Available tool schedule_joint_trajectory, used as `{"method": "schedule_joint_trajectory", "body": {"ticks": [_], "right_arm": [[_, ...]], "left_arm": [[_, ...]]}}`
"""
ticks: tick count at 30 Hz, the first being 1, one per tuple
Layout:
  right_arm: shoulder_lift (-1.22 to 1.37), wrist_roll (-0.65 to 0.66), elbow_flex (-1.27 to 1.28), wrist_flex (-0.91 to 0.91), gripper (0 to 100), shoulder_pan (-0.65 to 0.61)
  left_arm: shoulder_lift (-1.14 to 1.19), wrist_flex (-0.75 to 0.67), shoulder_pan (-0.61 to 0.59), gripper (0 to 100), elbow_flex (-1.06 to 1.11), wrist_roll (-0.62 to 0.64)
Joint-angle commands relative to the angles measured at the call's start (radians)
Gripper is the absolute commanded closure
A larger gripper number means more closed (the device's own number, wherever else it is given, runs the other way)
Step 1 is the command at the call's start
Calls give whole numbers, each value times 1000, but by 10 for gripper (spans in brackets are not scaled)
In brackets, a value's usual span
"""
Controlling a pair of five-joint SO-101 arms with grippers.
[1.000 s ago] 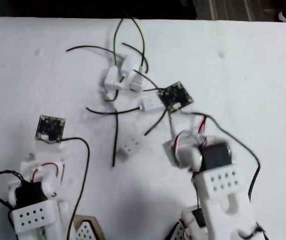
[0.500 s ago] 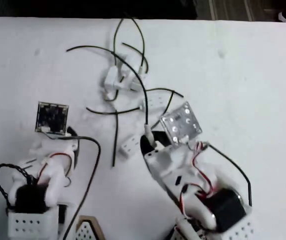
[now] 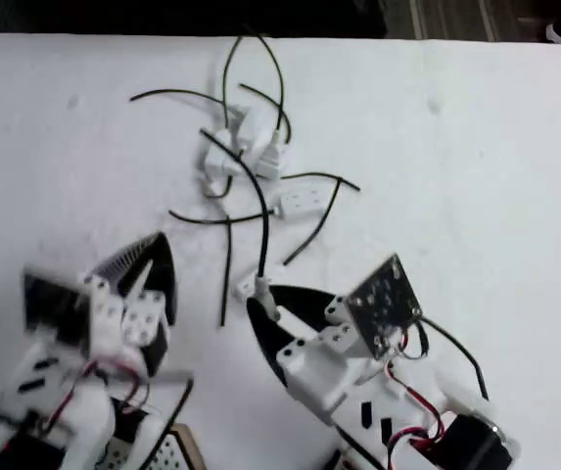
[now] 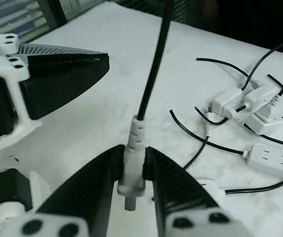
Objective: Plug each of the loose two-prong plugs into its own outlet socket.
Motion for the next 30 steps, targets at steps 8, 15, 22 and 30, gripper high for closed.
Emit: {"method": "schedule_joint_trajectory", "body": {"ticks": [8, 15, 22, 30], "right_arm": [[-36, 0, 101, -99, 981, -171], [-28, 5, 137, -117, 981, -177], [-27, 72, 138, -114, 981, -177], [-25, 74, 215, -104, 982, -177]], "left_arm": [[-77, -3, 262, 978, 49, -98], [-77, 71, 375, 978, 57, -242], [-77, 92, 461, 978, 55, -321], [-77, 157, 467, 978, 54, -420]]}}
